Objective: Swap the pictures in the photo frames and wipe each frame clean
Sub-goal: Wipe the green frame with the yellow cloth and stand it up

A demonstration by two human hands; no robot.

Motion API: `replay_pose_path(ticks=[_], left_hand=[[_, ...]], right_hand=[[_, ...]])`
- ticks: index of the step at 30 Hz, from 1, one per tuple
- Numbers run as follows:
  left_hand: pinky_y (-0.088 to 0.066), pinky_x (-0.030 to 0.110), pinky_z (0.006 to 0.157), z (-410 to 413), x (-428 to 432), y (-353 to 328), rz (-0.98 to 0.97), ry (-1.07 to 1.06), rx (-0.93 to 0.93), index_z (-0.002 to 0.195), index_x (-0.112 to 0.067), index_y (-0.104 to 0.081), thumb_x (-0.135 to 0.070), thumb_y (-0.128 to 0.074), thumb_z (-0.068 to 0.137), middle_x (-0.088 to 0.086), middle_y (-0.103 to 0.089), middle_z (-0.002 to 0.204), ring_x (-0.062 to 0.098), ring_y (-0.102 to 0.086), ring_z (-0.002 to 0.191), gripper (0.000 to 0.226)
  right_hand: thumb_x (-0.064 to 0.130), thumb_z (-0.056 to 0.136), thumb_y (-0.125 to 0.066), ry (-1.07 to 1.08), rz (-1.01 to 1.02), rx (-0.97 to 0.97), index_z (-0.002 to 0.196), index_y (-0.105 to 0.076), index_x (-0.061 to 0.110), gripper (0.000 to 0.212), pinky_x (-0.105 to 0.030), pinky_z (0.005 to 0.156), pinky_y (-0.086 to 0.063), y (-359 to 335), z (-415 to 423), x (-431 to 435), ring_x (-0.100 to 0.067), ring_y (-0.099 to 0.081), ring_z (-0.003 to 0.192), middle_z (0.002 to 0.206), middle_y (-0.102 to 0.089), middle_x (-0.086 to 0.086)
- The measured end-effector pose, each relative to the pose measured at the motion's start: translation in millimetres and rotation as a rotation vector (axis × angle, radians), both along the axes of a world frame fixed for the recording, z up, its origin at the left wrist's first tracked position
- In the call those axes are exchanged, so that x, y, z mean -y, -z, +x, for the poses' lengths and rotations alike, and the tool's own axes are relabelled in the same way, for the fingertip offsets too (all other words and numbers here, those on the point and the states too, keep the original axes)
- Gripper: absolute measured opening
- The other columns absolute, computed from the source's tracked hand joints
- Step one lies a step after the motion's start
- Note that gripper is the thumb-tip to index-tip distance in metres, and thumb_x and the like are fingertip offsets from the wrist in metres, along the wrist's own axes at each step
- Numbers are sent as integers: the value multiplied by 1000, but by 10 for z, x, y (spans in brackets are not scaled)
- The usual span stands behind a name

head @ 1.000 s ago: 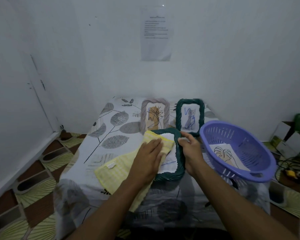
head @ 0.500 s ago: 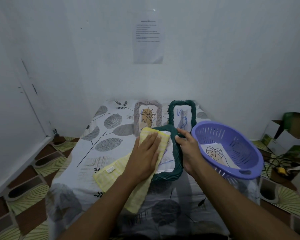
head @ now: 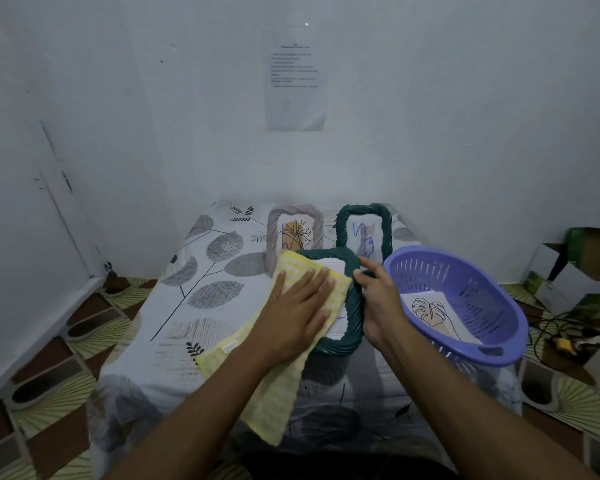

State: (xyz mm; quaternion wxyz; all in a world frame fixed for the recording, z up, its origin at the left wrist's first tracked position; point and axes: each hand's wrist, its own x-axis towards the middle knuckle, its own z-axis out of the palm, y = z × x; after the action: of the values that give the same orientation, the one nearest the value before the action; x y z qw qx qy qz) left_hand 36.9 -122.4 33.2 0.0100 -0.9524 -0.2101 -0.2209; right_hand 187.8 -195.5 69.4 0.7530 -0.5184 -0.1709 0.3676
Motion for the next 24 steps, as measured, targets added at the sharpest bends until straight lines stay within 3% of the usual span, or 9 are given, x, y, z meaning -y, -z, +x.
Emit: replay_pose_path(ticks=[5, 9, 13, 19, 24], left_hand=[[10, 44, 116, -7, 72, 106, -14, -28, 14, 152, -31, -7, -53, -12, 98, -15, 5, 159, 6, 9, 146, 59], [12, 47, 113, 109, 39, -71, -3, -96, 25, 151, -29, -15, -55, -16, 94, -14, 0, 158, 10, 0, 147, 63], [12, 51, 114, 116, 158, 32, 2, 0, 25, 149, -32, -26, -56, -25, 94, -15, -9, 158, 9, -6, 146, 60], [6, 50, 116, 138, 28, 5, -29, -159, 109, 146, -27, -35, -63, -25, 89, -10, -21, 157, 12, -18, 145, 68], [6, 49, 116, 101, 180, 106, 26, -91, 75, 145, -24, -36, -57, -33, 91, -9, -21, 157, 15, -22, 145, 63]], right_hand=[[4, 98, -48, -1, -1, 16, 126, -56, 10, 30, -44, 81, -57, 0, 44, 3, -34, -67, 97, 113, -68, -19], [6, 98, -48, -20, -24, -23, 135, -52, 6, 36, -46, 95, -52, 85, -22, -15, -30, -65, 108, 123, -65, -15], [7, 97, -51, 11, -43, -37, 135, -53, 8, 38, -49, 100, -49, 55, 56, -41, -30, -63, 112, 126, -63, -13], [7, 101, -43, -78, -42, -58, 117, -63, 7, 25, -42, 81, -56, 110, -34, 59, -30, -68, 98, 110, -71, -14], [7, 101, -43, -68, -31, -47, 110, -64, 10, 23, -39, 76, -57, 89, -19, 62, -24, -71, 87, 98, -73, -9]])
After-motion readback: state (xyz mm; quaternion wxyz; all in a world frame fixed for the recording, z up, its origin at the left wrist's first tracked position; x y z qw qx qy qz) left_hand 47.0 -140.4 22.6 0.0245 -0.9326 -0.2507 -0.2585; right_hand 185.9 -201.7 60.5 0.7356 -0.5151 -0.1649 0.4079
